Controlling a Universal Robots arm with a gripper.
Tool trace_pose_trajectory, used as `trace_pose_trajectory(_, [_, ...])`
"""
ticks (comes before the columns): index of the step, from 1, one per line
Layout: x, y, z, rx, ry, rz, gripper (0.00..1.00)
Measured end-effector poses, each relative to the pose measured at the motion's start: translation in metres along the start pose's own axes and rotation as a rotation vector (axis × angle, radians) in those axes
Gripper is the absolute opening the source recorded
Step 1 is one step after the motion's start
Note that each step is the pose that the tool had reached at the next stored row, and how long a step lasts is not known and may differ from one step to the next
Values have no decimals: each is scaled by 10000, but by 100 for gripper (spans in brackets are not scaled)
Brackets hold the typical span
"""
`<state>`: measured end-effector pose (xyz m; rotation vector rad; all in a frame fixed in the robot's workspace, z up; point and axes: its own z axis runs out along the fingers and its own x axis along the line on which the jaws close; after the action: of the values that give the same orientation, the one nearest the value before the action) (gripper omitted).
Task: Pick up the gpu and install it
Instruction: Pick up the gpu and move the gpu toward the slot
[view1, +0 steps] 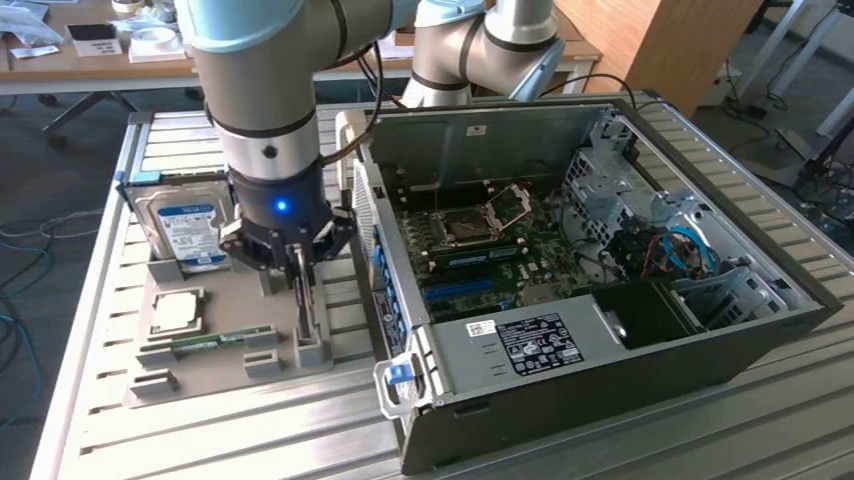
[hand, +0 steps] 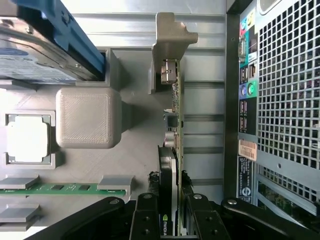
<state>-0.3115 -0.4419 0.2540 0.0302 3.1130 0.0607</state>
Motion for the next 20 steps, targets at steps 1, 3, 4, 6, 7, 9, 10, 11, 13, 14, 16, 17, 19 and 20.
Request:
trace_pose_trajectory(1, [-1, 1, -31, 0, 0, -6, 27])
trace_pose_trajectory(3, [-3, 4, -94, -1, 1, -20, 27])
trace_pose_trajectory(4, [-3, 5, -124, -1, 1, -30, 27])
trace_pose_trajectory(6, [-5, 7, -187, -4, 2, -49, 27])
trace_pose_trajectory(7, [-6, 9, -217, -5, 2, -55, 27])
trace_pose_trajectory(9, [-8, 11, -281, -6, 3, -61, 27])
trace_pose_trajectory(10, [-9, 12, -311, -7, 3, -64, 27])
trace_pose_trajectory(11, [-9, 13, -341, -8, 3, -65, 27])
trace_pose_trajectory(13, [-11, 16, -399, -9, 1, -68, 27])
trace_pose_trajectory(14, [-13, 18, -469, -8, -2, -71, 27])
trace_pose_trajectory(16, [-17, 24, -616, -8, -4, -76, 27])
trace_pose_trajectory(17, [-18, 25, -646, -9, -8, -78, 27])
trace_pose_trajectory(19, [-20, 28, -723, -9, -13, -78, 27])
trace_pose_trajectory(20, [-21, 30, -768, -9, -14, -77, 27])
